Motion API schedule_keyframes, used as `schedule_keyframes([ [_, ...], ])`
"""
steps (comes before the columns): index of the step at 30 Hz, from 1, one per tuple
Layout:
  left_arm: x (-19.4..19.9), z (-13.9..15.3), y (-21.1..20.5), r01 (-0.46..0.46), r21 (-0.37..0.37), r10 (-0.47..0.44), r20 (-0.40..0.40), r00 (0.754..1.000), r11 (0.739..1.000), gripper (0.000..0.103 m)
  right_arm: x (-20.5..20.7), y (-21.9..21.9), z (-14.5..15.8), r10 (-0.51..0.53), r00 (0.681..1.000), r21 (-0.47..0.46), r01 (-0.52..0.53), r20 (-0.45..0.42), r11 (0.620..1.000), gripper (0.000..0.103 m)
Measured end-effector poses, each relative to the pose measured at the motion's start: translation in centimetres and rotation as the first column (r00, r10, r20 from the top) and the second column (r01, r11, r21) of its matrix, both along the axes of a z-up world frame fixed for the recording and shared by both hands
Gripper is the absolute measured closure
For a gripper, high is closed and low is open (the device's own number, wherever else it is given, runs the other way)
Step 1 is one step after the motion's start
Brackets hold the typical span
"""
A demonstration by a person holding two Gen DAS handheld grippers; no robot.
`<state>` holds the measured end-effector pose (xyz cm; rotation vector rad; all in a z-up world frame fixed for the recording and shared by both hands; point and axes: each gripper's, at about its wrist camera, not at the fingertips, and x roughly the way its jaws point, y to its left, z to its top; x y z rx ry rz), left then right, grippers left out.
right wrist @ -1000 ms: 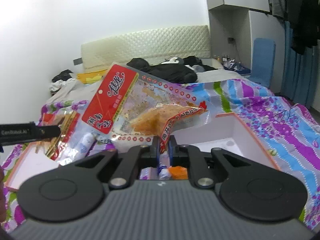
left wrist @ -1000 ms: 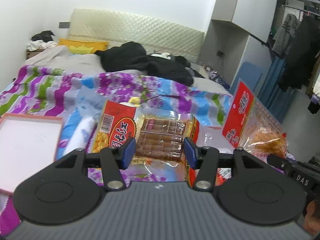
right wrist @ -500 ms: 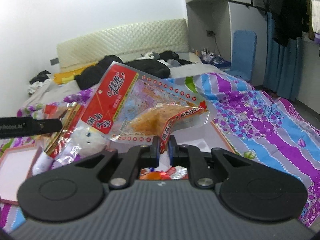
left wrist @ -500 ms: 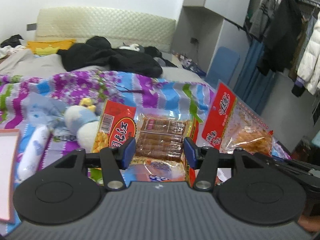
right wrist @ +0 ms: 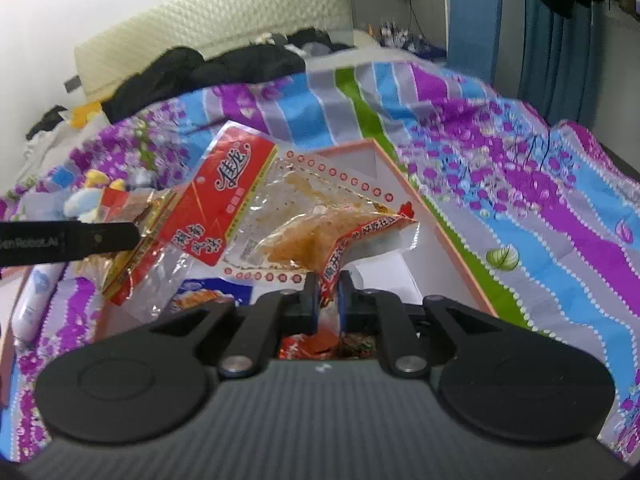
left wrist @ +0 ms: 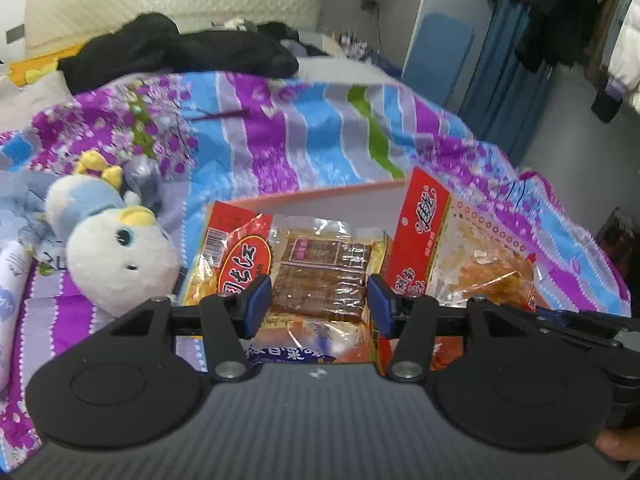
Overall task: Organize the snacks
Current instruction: 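Lower both snacks into the pink box and open both tools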
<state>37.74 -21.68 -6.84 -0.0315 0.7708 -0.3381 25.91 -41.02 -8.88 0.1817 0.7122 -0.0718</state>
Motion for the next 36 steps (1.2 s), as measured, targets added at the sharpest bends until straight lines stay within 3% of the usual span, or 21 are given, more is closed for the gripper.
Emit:
schedule_keyframes([
  [8, 2.3, -2.6, -0.2, 0.01, 0.015, -0.009, -0.071, 0.997, 1.0, 0.044, 1.4, -0.3, -2.2, 0.006, 0.997, 0.048, -0.003, -0.073, 0.999, 0.085],
  [11, 2.4, -2.9, 0.2, 0.008, -0.013, -0.009, -0.098, 0.995, 1.0, 0.04, 1.4, -0.1, -2.4, 0.006, 0.997, 0.038, -0.003, -0.081, 0.999, 0.073],
  [13, 2.4, -2.7, 0.6, 0.005, -0.019, -0.007, -0.104, 0.995, 1.0, 0.032, 1.3, -0.1, -2.4, 0.004, 0.997, 0.038, -0.001, -0.083, 0.999, 0.063],
  [17, 1.0, -1.4, 1.0, 0.007, -0.023, -0.009, -0.084, 0.996, 1.0, 0.029, 0.6, 0.0, -1.7, -0.012, 0.998, 0.038, 0.015, -0.068, 0.999, 0.049],
  [21, -1.1, 0.8, 1.7, 0.006, -0.021, -0.007, -0.044, 0.999, 1.0, 0.029, -1.0, 0.4, 0.0, -0.033, 0.999, 0.028, 0.034, -0.035, 0.999, 0.031],
  [36, -13.2, 13.4, 5.8, 0.01, -0.07, 0.003, 0.187, 0.982, 0.998, 0.029, -9.3, 3.1, 11.8, -0.015, 0.975, 0.002, 0.015, 0.222, 1.0, 0.03],
])
